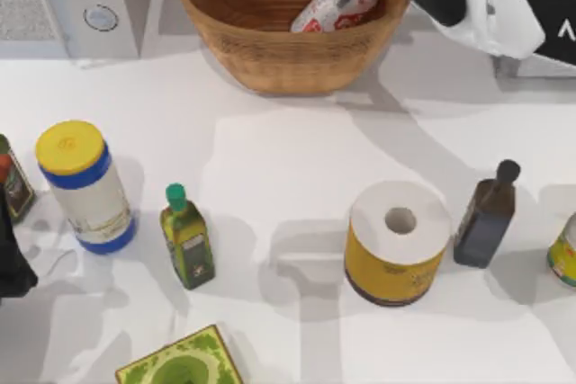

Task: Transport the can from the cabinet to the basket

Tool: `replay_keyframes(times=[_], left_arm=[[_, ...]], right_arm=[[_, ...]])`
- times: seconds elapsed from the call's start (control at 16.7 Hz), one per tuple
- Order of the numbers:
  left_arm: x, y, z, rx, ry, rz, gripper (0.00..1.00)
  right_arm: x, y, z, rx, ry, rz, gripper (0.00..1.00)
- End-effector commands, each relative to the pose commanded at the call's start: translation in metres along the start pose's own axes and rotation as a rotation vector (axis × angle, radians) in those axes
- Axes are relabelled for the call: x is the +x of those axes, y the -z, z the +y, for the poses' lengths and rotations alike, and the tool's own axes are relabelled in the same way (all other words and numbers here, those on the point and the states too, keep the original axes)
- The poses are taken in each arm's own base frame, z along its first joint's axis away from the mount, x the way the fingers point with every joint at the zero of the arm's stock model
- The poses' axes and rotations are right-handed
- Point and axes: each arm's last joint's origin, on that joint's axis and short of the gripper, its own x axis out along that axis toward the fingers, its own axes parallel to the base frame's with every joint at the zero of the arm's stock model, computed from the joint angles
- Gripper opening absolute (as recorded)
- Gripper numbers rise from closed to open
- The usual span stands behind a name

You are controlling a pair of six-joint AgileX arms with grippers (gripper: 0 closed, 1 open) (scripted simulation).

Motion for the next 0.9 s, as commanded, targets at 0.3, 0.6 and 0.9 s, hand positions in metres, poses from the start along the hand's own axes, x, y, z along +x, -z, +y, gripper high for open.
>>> replay_keyframes(times=[0.3,0.6,0.9], left_arm=[[0.000,0.000,0.000,0.000,0.000,0.000,1.00],[0.000,0.000,0.000,0.000,0.000,0.000,1.00],[0.000,0.000,0.000,0.000,0.000,0.000,1.00]], right_arm=[[-0.087,-0.057,-0.104,0.000,0.003,-0.018,1.00],[-0.207,-0.040,-0.190,-0.005,0.005,-0.030,1.00],[-0.289,0.040,-0.228,-0.010,0.005,-0.029,1.00]])
